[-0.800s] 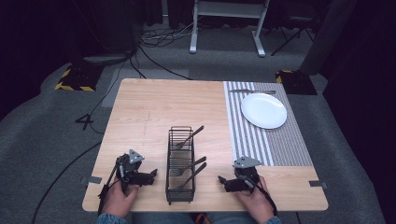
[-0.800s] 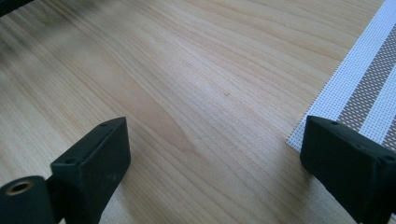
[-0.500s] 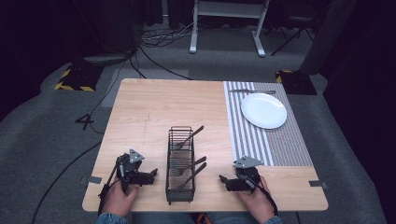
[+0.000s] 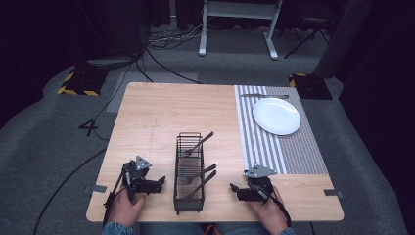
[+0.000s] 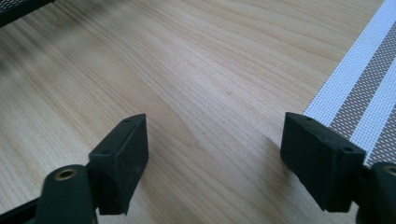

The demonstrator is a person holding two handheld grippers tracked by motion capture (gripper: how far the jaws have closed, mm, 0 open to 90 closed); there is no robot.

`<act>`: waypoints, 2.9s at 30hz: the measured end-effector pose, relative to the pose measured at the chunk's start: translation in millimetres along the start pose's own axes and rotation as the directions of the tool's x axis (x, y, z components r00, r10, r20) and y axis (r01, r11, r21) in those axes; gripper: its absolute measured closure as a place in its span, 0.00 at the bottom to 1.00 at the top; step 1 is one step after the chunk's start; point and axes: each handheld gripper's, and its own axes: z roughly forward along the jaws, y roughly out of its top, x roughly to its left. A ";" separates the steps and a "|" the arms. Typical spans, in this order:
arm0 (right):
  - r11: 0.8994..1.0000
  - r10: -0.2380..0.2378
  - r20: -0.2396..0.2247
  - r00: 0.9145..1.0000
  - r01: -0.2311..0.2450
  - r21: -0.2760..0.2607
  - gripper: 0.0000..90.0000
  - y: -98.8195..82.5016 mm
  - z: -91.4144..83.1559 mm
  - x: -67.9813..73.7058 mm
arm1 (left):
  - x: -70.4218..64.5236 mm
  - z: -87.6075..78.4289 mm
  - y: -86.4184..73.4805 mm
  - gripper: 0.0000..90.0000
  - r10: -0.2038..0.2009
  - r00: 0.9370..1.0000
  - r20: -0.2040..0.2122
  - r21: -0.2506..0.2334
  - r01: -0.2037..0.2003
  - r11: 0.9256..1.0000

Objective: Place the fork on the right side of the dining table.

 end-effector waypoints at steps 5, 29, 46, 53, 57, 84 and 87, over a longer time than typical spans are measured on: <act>0.997 0.040 0.001 0.999 -0.040 0.070 0.43 8.5 -4.2 -1.2 | 0.0 0.0 -0.1 0.00 0.000 1.000 0.001 0.000 0.000 1.000; 0.998 0.037 -0.071 0.997 -0.034 0.044 0.47 78.6 -45.3 -5.7 | 0.2 -0.3 -0.4 0.00 0.003 1.000 0.002 0.000 -0.003 1.000; 0.997 0.064 -0.141 0.988 -0.067 -0.022 0.50 136.9 -58.4 -14.7 | 0.1 -1.1 -1.6 0.00 0.002 1.000 0.003 -0.003 -0.002 1.000; 0.997 0.062 -0.167 0.984 -0.067 -0.023 0.52 154.5 -57.2 -14.4 | 0.5 0.0 0.0 0.00 0.000 1.000 0.000 0.000 0.000 1.000; 0.995 0.088 -0.212 0.973 -0.095 -0.024 0.54 167.2 -53.2 -15.2 | 0.5 0.0 0.0 0.00 0.000 1.000 -0.001 0.000 0.000 1.000; 0.994 0.107 -0.259 0.960 -0.106 0.015 0.69 202.2 -17.7 -0.7 | 0.5 -0.3 -0.3 0.00 0.001 1.000 -0.002 0.000 -0.001 1.000; 0.994 0.111 -0.267 0.957 -0.105 0.035 0.76 202.3 -14.0 0.3 | 0.5 -0.3 -0.3 0.00 0.001 1.000 -0.002 0.000 -0.001 1.000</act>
